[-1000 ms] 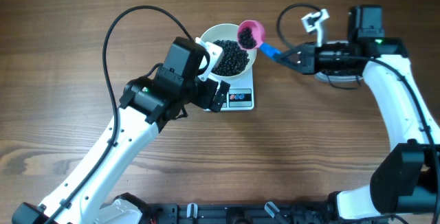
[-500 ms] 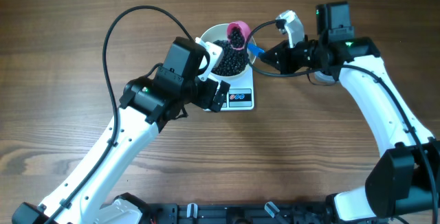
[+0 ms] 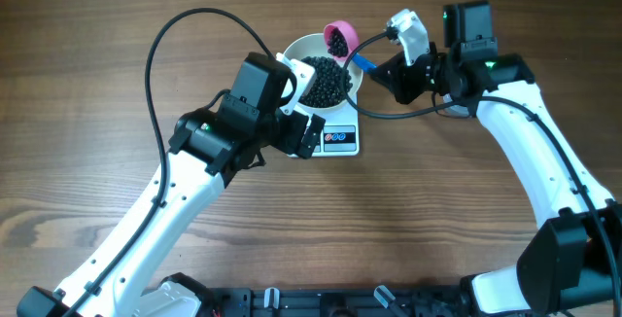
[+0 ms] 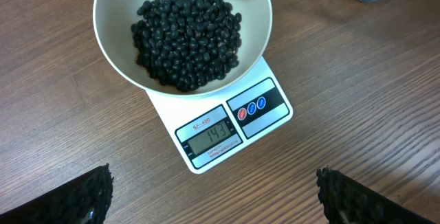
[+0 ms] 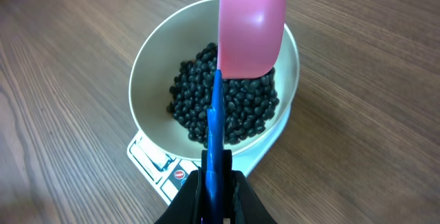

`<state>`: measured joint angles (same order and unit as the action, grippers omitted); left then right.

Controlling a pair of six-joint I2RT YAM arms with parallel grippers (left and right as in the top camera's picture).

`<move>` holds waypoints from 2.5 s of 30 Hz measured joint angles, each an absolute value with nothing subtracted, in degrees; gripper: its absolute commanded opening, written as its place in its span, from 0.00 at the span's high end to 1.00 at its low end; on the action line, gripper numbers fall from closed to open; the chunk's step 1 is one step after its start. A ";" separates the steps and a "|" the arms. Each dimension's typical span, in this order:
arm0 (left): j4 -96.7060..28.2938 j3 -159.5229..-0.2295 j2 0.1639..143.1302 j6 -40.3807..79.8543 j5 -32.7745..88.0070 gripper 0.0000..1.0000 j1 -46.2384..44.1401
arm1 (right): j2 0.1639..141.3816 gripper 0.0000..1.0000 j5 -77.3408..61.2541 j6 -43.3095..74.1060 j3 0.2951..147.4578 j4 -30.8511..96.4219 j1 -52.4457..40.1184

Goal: Scoop item into bowl and weigh 150g on scale
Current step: 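Tilt the scoop over the bowl to pour beans in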

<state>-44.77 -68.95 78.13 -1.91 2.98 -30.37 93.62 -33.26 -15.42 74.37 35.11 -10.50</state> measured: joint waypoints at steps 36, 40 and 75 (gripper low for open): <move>-44.77 -68.95 78.13 -1.91 2.98 0.00 -30.37 | 93.62 0.96 -29.61 -22.76 74.37 33.80 -11.00; -44.77 -68.95 78.13 -1.91 2.98 0.00 -30.37 | 93.62 0.96 -32.12 -21.76 74.37 33.80 -11.00; -44.77 -68.95 78.13 -1.91 2.98 0.00 -30.48 | 93.60 0.95 -35.97 -18.48 74.37 33.76 -11.22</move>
